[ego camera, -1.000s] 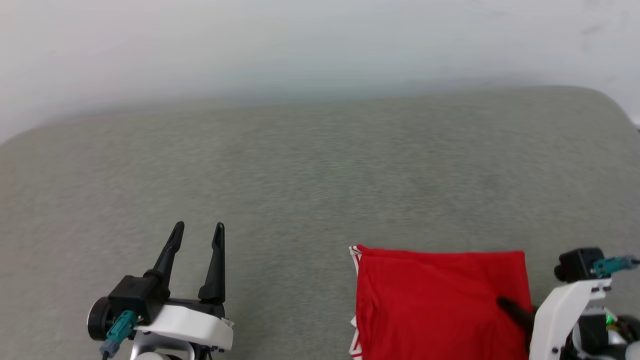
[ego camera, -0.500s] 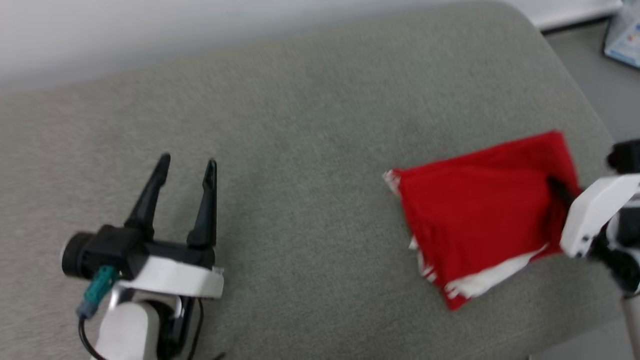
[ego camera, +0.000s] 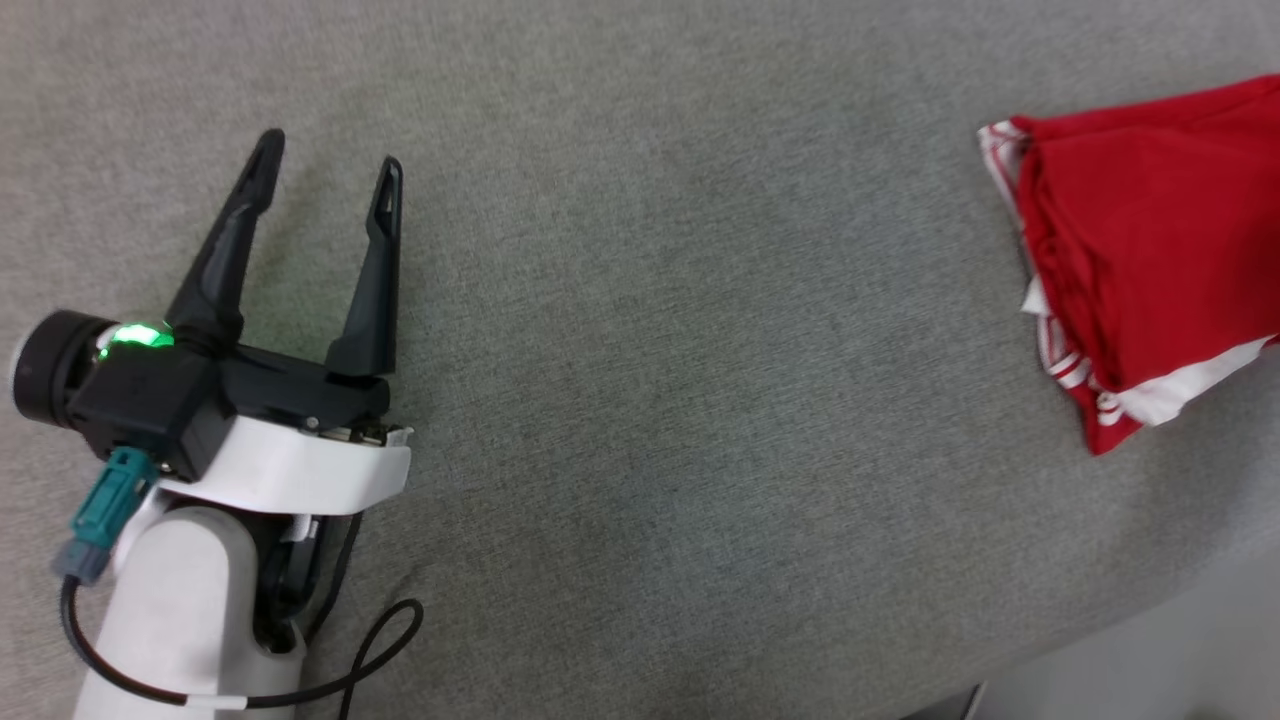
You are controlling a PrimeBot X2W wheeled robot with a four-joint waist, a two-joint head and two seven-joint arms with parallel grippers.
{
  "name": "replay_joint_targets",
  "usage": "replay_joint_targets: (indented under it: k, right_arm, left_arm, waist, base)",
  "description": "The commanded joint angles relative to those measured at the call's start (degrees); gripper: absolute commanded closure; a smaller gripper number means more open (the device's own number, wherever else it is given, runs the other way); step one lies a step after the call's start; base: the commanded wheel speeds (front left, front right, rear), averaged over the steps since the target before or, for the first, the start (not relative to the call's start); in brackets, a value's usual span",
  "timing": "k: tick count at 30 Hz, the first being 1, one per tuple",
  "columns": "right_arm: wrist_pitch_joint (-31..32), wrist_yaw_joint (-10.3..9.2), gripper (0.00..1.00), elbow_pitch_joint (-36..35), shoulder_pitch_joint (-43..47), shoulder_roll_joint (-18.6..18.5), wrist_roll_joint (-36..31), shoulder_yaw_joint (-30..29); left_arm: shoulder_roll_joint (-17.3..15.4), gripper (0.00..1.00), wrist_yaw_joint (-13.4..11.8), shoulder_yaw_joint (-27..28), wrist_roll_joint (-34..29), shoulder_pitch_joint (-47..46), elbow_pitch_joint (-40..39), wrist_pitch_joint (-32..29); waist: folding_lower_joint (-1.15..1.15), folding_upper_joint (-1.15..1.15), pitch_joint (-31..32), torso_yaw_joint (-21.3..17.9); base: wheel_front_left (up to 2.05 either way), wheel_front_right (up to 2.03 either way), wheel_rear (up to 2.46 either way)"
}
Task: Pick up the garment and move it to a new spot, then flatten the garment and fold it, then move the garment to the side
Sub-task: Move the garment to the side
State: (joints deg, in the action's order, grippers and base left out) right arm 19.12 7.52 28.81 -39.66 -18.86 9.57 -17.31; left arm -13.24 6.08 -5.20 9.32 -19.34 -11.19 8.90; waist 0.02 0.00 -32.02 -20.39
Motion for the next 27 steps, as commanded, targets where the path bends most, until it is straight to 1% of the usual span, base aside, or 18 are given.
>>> replay_joint_targets:
  k: [1,3,7,8,9,10,15,18,21,22,27]
  right_arm:
    - [-1.4,-0.07,1.00,1.0,-2.1,0.1,-1.1,-1.4]
    - [-2.4,-0.07,1.00,2.4,-3.4,0.9,-2.2,-3.1]
    - [-4.5,-0.08,1.00,5.2,-4.7,1.1,-6.4,-6.2]
    - [-4.7,-0.08,0.88,5.9,-4.9,1.3,-7.3,-7.1]
    - [-4.9,-0.08,0.52,6.5,-5.1,1.4,-8.5,-8.1]
    - [-5.8,-0.08,0.00,6.8,-5.3,1.5,-9.7,-8.9]
    - [-11.9,-0.08,0.00,6.3,-5.0,1.9,-14.9,-12.3]
    - [-15.2,-0.08,0.00,5.4,-4.0,1.8,-16.6,-13.2]
    - [-17.4,-0.08,0.00,4.7,-2.4,1.8,-17.6,-13.1]
    - [-17.4,-0.08,0.00,4.7,-2.4,1.8,-17.6,-13.1]
    - [-19.9,-0.08,0.00,1.8,2.4,2.5,-16.5,-11.9]
  left_arm:
    - [-0.7,0.00,0.3,0.1,-0.3,-1.3,-1.1,-0.5]
    - [-1.3,0.00,0.3,0.2,-0.4,-1.5,-2.0,-1.1]
    - [-2.1,0.00,0.3,-0.1,-0.2,-2.3,-2.8,-1.8]
    - [-2.1,0.00,0.3,-0.2,-0.2,-2.4,-2.8,-1.8]
    - [-2.2,0.00,0.4,-0.3,-0.1,-2.5,-2.6,-1.8]
    - [-2.2,0.00,0.4,-0.5,0.0,-2.5,-2.5,-1.7]
    - [-1.7,0.00,0.1,-0.9,0.5,-1.7,-0.8,-0.5]
    - [-1.2,0.00,-0.1,-1.1,1.0,-0.7,0.5,0.4]
    - [-0.4,0.00,-0.6,-1.3,1.3,0.5,2.1,1.5]
    - [-0.4,0.00,-0.6,-1.3,1.3,0.5,2.1,1.5]
    - [1.0,0.00,-1.7,-1.5,2.2,3.7,5.2,3.0]
  waist:
    - [-0.02,0.00,-3.1,0.1]
    - [-0.02,0.00,-4.2,0.0]
    - [-0.02,0.00,-5.4,0.2]
    - [-0.02,0.00,-5.5,0.2]
    - [-0.02,0.00,-5.4,0.3]
    - [-0.02,0.00,-5.2,0.4]
    - [-0.02,0.00,-2.8,1.3]
    - [-0.02,0.00,-0.5,1.9]
    - [-0.02,0.00,2.6,2.7]
    - [-0.02,0.00,2.6,2.7]
    - [-0.02,0.00,8.7,4.5]
  base:
    - [0.00,0.00,0.00]
    - [0.00,0.00,0.00]
    - [0.00,0.00,0.00]
    - [0.00,0.00,0.00]
    - [0.00,0.00,0.00]
    - [0.00,0.00,0.00]
    - [0.00,0.00,0.00]
    - [0.00,0.00,0.00]
    - [0.00,0.00,0.00]
    - [0.00,0.00,0.00]
    - [0.00,0.00,0.00]
